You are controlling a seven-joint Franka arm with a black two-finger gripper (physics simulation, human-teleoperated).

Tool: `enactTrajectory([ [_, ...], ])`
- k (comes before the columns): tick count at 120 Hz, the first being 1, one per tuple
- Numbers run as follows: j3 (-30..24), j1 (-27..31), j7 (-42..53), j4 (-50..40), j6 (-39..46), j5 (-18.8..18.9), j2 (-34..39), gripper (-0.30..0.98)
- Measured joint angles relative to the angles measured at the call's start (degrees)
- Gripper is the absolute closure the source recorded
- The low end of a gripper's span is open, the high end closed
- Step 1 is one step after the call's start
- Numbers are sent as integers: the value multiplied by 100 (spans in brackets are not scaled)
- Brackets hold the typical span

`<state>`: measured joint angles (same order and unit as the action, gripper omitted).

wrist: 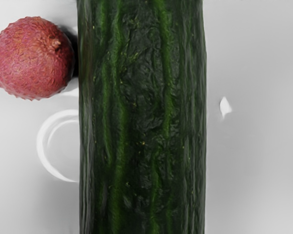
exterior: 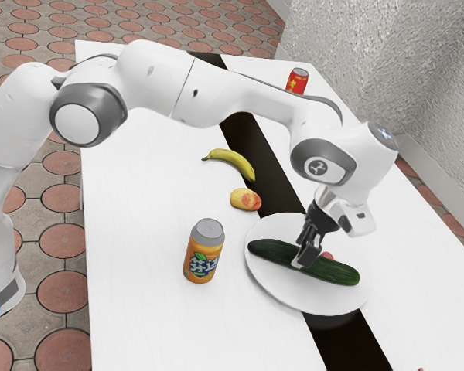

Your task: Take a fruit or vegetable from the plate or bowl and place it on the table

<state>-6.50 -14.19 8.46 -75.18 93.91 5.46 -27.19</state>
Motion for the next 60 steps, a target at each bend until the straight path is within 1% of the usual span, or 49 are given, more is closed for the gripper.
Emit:
enactTrajectory([
  [8, -18, -16, -6, 72, 2, 82, -1, 29],
  [17, -25, -21, -12, 98, 3, 137, -7, 34],
  [41, -32, -25, -27, 106, 7, 190, -45, 38],
  [49, -35, -27, -36, 111, 8, 193, -86, 38],
  [60, -41, -23, -37, 114, 10, 194, -124, 27],
])
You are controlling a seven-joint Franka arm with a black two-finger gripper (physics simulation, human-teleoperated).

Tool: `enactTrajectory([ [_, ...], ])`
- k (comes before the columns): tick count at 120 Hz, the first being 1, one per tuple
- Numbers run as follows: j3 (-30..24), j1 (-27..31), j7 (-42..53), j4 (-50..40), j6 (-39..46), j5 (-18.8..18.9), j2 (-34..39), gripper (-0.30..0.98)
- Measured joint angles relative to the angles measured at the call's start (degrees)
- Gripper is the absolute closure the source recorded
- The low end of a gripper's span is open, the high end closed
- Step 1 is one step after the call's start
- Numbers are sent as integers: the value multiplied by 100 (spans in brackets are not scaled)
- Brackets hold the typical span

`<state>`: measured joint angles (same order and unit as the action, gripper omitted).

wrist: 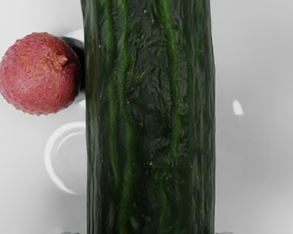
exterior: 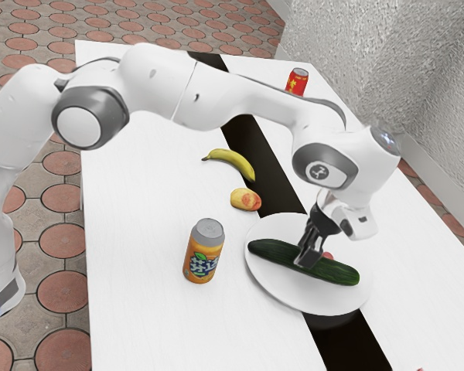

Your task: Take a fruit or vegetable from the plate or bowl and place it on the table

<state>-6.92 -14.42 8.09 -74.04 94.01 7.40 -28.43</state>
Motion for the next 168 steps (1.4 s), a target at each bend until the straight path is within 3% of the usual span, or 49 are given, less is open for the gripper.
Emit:
enactTrajectory([
  [18, -3, 3, 0, 1, 2, 0, -60, 20],
  [52, 10, 1, -14, 3, -2, 14, -160, 34],
  [81, -21, -74, -16, 512, -281, 263, -143, 44],
  [112, 109, 55, -12, 1067, -817, 688, 123, 44],
  [124, 456, 164, -9, 1081, -920, 763, 281, 44],
  [149, 1735, 224, 56, 1087, -1041, 774, 506, 44],
  [168, 1942, 977, 115, 1082, -1047, 752, 583, 43],
])
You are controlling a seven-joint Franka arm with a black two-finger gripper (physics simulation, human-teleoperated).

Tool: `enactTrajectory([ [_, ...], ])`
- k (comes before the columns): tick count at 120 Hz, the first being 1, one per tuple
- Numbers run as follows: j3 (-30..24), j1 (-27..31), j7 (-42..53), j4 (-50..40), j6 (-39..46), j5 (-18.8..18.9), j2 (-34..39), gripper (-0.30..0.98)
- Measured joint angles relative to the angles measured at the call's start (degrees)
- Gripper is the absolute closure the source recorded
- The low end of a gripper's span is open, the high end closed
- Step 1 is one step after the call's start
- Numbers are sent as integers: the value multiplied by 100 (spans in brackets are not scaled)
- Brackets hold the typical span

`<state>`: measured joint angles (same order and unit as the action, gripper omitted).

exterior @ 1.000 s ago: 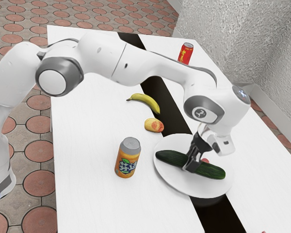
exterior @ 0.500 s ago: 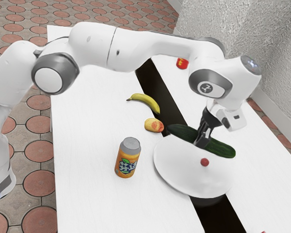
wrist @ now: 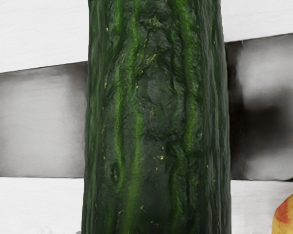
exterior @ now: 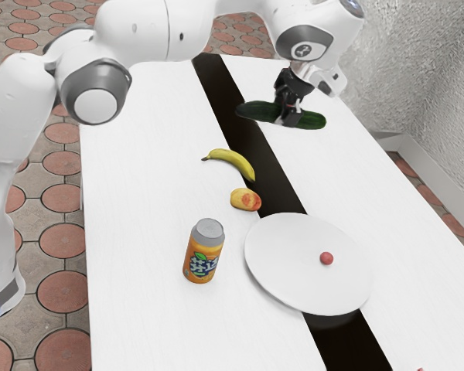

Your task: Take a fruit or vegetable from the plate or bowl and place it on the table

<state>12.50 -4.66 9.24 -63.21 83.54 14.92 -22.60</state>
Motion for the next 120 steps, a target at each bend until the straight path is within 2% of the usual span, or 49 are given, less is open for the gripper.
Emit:
enactTrajectory([
  [13, 13, 537, 38, -5, 64, -22, -9, 44],
  [31, 4, 1101, 78, -85, 734, -267, -328, 43],
  [80, -57, 1382, 197, -208, 2154, -935, -1323, 44],
  [94, -57, 1372, 285, -211, 2356, -1018, -1354, 22],
  [104, -59, 1275, 346, -180, 2276, -1042, -1154, 13],
  [112, -103, 1005, 387, -154, 1711, -1062, -465, 9],
  [120, -123, 583, 424, -136, 997, -1242, 135, 6],
])
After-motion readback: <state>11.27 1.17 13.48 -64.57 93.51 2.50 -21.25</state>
